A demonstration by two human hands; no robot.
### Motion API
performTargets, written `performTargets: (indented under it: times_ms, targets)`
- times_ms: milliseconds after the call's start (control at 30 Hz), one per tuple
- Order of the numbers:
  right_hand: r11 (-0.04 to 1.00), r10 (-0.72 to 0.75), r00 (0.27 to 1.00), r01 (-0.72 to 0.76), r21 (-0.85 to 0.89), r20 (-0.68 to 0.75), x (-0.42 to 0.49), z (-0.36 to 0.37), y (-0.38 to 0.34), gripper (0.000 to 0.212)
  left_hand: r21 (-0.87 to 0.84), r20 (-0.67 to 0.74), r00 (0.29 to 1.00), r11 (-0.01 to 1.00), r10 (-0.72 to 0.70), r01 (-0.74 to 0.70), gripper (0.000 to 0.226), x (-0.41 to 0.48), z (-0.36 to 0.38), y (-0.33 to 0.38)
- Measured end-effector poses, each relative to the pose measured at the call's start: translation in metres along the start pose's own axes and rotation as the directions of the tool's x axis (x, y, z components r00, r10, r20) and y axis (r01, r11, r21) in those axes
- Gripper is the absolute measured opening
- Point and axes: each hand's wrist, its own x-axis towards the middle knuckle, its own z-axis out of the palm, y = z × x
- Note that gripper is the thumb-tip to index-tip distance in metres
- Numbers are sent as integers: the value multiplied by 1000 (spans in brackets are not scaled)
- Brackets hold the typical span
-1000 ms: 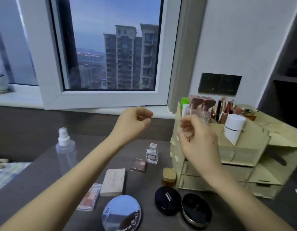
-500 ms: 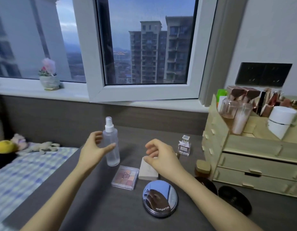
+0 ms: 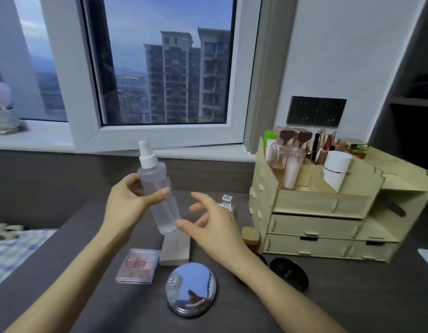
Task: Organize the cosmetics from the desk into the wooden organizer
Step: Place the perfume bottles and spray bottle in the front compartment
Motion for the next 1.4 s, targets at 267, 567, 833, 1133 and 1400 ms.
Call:
performTargets:
  times_ms: [267,567,833,1133,1400]
  targets:
    - [942,-200,924,89,-324,-326,-20,-107,-28,32,-293,382,901,952,204,-92,48,-26,87,105]
    - [969,12,760,-170,-181,-650,-13,-210,24,34,-256,421,842,934,338,-247,7,0,179,127]
    - [945,173,808,-298,-138,-563,38,-221,85,38,209,331,920,934,213,-291,21,29,215,73]
    - [897,240,889,-357,-262,-389,66,-222,112,32,221,369,909,932,194,-288,24,33,235,66]
    - [900,224,896,-342,-272,-383,72,-215,113,25,247,365,910,923,195,-296,28,33,235,59]
